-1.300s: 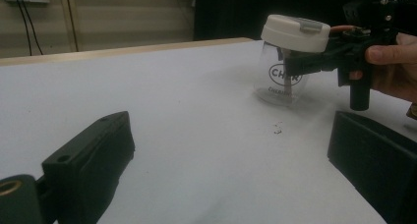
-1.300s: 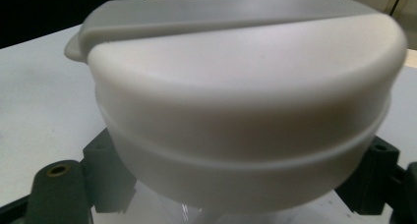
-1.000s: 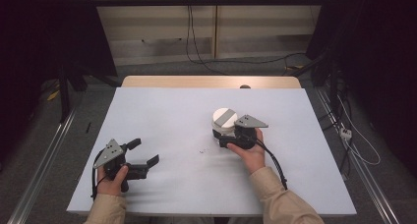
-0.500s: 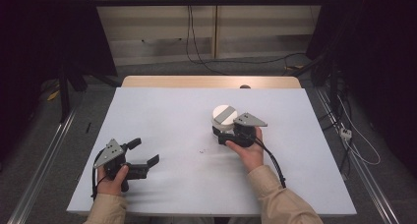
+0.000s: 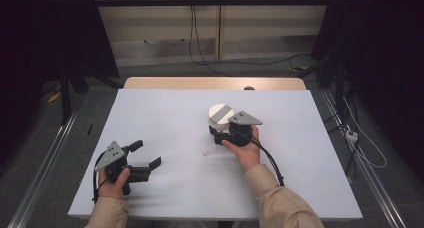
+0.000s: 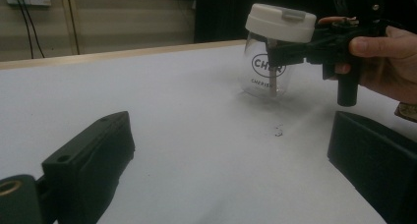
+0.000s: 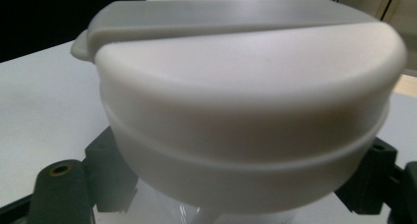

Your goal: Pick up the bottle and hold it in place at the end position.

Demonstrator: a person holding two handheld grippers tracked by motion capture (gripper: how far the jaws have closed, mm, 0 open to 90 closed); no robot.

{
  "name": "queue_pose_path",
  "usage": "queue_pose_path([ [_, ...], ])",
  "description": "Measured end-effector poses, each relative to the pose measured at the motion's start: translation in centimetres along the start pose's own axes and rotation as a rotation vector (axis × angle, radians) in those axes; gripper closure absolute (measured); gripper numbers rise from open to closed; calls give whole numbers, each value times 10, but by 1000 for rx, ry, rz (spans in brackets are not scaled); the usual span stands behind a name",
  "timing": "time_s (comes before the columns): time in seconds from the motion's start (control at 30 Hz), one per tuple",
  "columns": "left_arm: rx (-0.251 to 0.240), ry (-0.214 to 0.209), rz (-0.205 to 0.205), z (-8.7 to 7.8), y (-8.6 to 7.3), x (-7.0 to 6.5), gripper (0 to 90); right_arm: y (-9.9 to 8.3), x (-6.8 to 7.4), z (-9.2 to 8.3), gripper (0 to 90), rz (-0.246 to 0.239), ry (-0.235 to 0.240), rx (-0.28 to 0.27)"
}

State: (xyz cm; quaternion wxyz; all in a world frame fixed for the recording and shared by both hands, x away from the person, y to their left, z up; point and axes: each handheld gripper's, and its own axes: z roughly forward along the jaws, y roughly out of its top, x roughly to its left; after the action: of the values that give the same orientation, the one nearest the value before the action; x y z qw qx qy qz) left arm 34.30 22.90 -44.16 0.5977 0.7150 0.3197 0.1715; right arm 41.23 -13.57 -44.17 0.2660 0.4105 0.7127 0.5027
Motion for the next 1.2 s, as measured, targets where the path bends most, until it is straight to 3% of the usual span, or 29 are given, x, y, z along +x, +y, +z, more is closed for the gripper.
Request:
queue_pose_path([
  [0.53,6,-6,3,1,0,0,33,-2,5,15,185,9,11,11],
  [1.2,21,-18,-7,8,0,-4,28,-5,10,22,185,-26,20,15],
])
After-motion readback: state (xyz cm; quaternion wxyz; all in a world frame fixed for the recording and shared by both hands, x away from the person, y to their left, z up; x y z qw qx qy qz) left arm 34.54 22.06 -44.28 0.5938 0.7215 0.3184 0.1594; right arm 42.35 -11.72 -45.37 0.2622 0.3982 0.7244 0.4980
